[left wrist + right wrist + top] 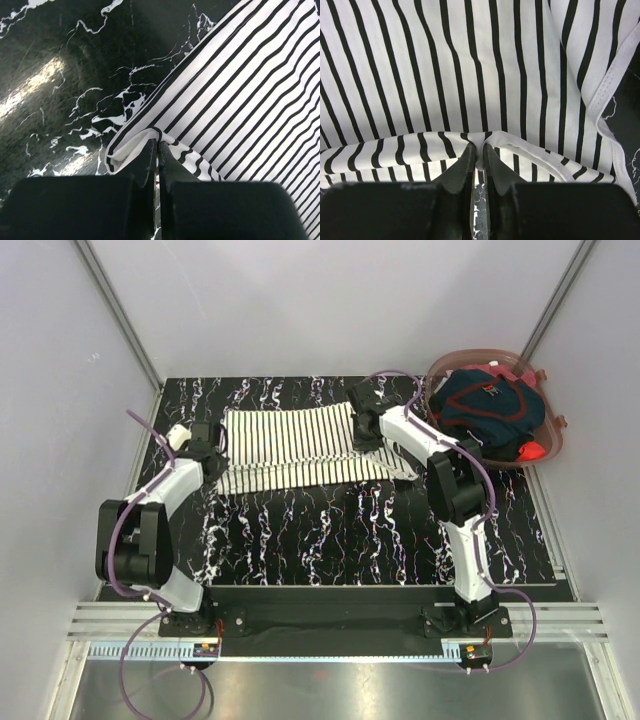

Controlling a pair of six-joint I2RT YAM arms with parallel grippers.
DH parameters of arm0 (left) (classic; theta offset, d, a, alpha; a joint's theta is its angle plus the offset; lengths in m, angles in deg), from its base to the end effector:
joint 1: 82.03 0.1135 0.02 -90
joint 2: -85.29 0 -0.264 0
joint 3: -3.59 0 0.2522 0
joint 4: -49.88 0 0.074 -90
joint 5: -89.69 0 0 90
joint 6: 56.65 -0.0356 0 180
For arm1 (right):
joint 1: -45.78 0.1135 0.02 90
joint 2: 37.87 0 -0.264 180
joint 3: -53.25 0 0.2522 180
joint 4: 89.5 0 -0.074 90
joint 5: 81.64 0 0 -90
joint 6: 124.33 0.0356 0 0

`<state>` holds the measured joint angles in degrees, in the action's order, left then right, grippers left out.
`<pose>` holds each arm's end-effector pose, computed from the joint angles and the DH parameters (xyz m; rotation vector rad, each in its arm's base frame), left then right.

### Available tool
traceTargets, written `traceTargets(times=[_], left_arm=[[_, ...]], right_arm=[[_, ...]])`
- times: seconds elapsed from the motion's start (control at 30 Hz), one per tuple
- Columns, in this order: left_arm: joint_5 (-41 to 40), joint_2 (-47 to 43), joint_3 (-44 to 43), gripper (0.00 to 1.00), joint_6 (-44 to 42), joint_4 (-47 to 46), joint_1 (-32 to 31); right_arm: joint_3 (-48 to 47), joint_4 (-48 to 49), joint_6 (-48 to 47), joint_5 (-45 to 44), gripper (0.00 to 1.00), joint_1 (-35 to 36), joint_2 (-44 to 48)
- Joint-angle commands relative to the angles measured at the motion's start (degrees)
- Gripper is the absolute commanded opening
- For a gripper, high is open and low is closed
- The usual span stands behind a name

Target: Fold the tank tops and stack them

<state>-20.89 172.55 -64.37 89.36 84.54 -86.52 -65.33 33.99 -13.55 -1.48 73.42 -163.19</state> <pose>0.3086 -0.0117 0.2071 -1.1831 2.1221 -0.0171 0.4211 0.2137 0.2019 -0.1043 2.6452 0.0503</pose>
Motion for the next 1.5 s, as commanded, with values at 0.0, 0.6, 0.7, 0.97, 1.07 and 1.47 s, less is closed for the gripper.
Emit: traceTargets(times=[0.0,0.6,0.7,0.97,1.07,1.47], left_arm=[[-4.6,2.8,-4.8,0.0,-2.0,-1.1,0.6],[1.1,-5.8,4.3,0.82,-7.1,-5.8,0.8],[2.6,-8.2,8.5,0.78,-7.2,-7.2,0.8],[4.5,-7.5,11.6,0.7,-6.5,-8.4,0.8],[5.4,-6.2,11.5,0.65,-6.3,-9.0,0.8],[4.7,-3.9,11.4,0.6,-5.8,-8.3,1.0]], right_arm=[[-6.3,-2.0,-0.9,-2.8,0.07,-1.8,-2.4],[16.9,7.5,2.2,-6.1,0.69,-3.8,17.3],[22.7,9.7,3.7,-5.9,0.64,-5.3,20.7],[25.2,12.7,7.2,0.0,0.59,-8.0,19.1],[24.7,13.6,8.1,1.4,0.58,-8.0,17.3],[25.6,15.5,11.0,0.0,0.52,-9.0,12.4]])
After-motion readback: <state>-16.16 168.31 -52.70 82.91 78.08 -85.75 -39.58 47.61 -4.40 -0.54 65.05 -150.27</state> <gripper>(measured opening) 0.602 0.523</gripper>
